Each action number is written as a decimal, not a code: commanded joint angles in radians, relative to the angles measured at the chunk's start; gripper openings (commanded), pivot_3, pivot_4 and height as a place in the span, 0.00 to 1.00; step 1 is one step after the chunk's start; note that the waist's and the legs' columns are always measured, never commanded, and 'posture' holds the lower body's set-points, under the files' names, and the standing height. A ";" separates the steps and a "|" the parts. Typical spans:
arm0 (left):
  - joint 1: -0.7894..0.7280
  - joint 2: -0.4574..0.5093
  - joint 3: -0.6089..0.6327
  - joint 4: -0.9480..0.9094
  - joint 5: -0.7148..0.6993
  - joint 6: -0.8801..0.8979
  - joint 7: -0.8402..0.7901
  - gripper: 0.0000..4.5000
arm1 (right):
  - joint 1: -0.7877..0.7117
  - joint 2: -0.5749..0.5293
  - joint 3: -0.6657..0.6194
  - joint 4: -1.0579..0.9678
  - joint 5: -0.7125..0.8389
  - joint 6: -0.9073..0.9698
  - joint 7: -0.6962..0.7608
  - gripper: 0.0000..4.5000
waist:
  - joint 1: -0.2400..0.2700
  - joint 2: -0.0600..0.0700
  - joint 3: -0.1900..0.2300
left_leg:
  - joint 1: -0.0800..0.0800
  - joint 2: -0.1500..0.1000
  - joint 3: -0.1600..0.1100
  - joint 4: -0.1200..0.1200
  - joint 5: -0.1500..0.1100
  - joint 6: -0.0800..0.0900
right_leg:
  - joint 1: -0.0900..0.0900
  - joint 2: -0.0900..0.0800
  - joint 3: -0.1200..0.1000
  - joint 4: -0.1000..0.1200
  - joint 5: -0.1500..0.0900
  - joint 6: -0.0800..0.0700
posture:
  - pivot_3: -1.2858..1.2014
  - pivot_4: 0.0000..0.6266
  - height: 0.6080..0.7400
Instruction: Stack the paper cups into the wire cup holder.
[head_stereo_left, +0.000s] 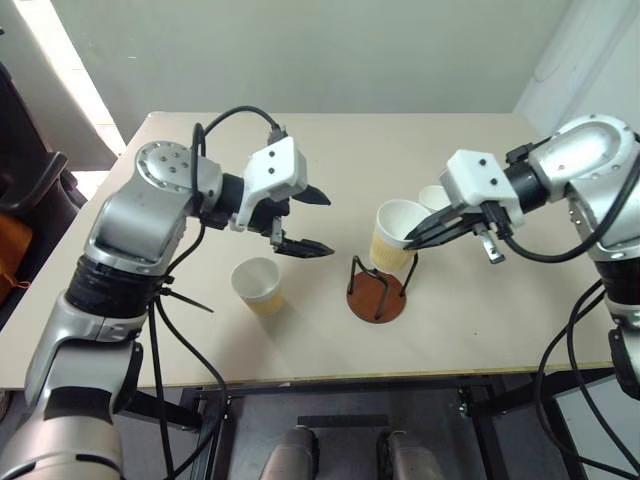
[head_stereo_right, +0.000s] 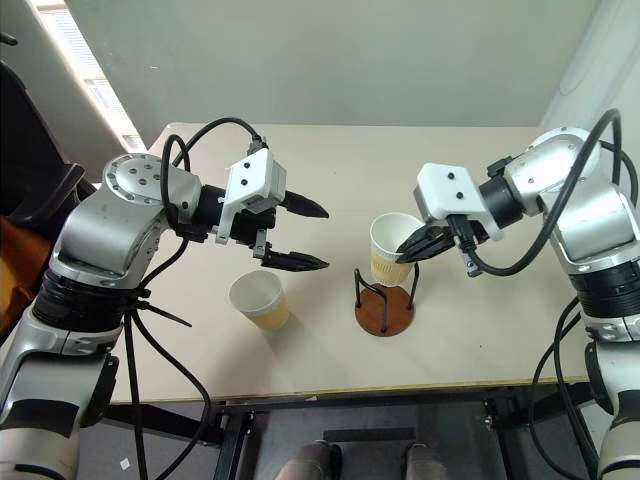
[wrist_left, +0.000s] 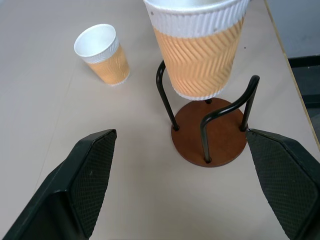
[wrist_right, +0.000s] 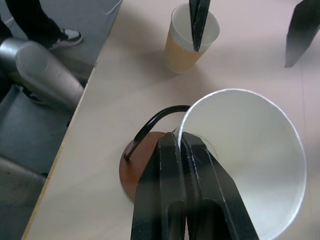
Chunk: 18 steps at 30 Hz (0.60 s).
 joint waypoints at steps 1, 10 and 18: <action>-0.014 0.016 0.037 -0.015 -0.003 -0.002 0.009 0.99 | 0.001 -0.011 -0.003 -0.005 -0.022 -0.030 0.010 0.14 | 0.000 0.000 0.000 | 0.000 0.000 0.000 0.000 0.000 0.000 | 0.000 0.000 0.000 0.000 0.000 0.000 | 0.52 0.24 1.00; -0.058 -0.058 0.042 0.100 0.068 -0.051 0.161 0.99 | -0.106 0.006 -0.017 0.282 -0.160 -0.150 -0.087 0.83 | 0.001 0.000 0.000 | 0.000 0.000 0.000 0.000 0.000 0.000 | 0.000 -0.001 0.000 0.000 0.002 -0.002 | 0.52 0.24 1.00; -0.086 -0.127 0.018 0.179 0.125 -0.026 0.251 0.99 | -0.298 0.154 0.052 0.951 -0.412 -0.424 -0.311 0.98 | -0.002 0.000 0.000 | 0.001 0.001 -0.001 -0.002 0.001 -0.001 | -0.003 0.000 0.001 0.000 0.007 -0.005 | 0.52 0.24 1.00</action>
